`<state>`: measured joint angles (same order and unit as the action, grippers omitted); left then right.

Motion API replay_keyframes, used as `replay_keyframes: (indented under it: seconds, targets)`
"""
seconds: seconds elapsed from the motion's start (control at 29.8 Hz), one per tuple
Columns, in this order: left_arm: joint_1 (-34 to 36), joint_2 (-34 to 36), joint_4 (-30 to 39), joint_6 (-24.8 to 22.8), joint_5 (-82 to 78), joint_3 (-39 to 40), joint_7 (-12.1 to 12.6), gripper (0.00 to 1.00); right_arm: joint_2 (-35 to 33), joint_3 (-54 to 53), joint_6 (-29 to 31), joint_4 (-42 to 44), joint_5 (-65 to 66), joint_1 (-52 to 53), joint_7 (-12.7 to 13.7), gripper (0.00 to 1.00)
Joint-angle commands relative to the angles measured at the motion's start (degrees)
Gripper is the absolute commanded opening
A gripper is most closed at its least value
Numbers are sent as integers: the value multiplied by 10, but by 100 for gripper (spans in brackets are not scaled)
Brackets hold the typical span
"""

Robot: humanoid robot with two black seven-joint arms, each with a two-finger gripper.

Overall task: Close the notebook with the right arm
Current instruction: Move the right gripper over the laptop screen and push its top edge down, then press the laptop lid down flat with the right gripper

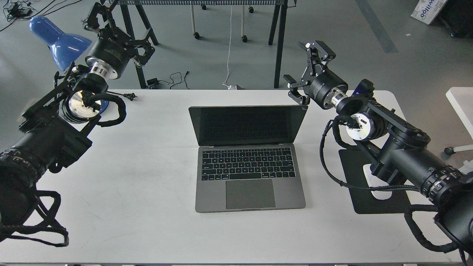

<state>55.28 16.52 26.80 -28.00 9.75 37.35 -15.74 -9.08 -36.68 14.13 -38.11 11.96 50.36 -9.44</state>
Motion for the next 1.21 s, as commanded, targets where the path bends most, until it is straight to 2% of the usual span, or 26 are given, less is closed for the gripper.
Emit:
replay_keyframes:
  seconds: [0.0,0.37,0.67,1.18]
  targets:
    - [0,0,0,0,0,0,0,100,-1,9,0,-5,0,-14,0,100]
    - [0,0,0,0,0,0,0,100,-23,13,0,-63,0,-57,0,100]
    - [-1,0,0,0,0,0,1,100,-80,43,0,-169,0,-106,1,100]
    - [-1,0,0,0,0,0,0,100,-97,55,1,-236,9,-180,1,100]
